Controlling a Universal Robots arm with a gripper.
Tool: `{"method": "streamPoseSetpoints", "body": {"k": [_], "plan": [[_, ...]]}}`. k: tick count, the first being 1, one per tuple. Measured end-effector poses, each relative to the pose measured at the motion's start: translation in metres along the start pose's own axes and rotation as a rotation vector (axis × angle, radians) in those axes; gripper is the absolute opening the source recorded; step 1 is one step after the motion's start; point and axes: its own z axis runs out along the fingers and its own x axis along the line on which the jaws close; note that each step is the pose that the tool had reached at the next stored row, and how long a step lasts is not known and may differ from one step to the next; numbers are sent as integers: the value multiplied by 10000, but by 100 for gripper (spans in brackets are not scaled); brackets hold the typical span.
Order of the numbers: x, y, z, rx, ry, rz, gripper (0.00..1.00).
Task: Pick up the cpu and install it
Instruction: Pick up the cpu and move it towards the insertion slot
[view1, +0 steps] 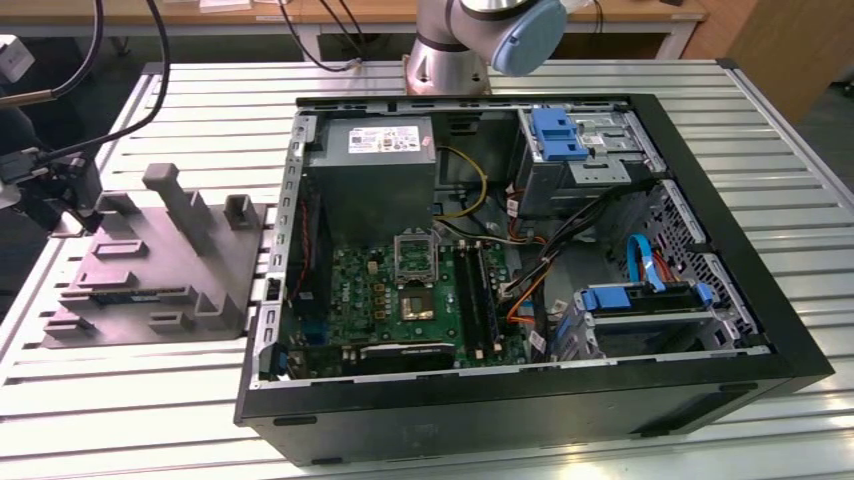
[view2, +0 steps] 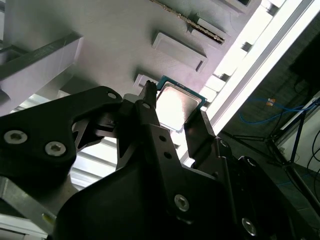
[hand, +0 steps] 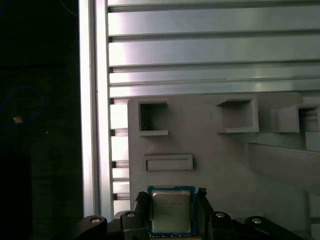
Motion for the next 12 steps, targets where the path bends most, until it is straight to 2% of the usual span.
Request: {"method": "streamPoseSetpoints", "body": {"k": [12], "plan": [[0,1,-26,0,0,0,47]]}}
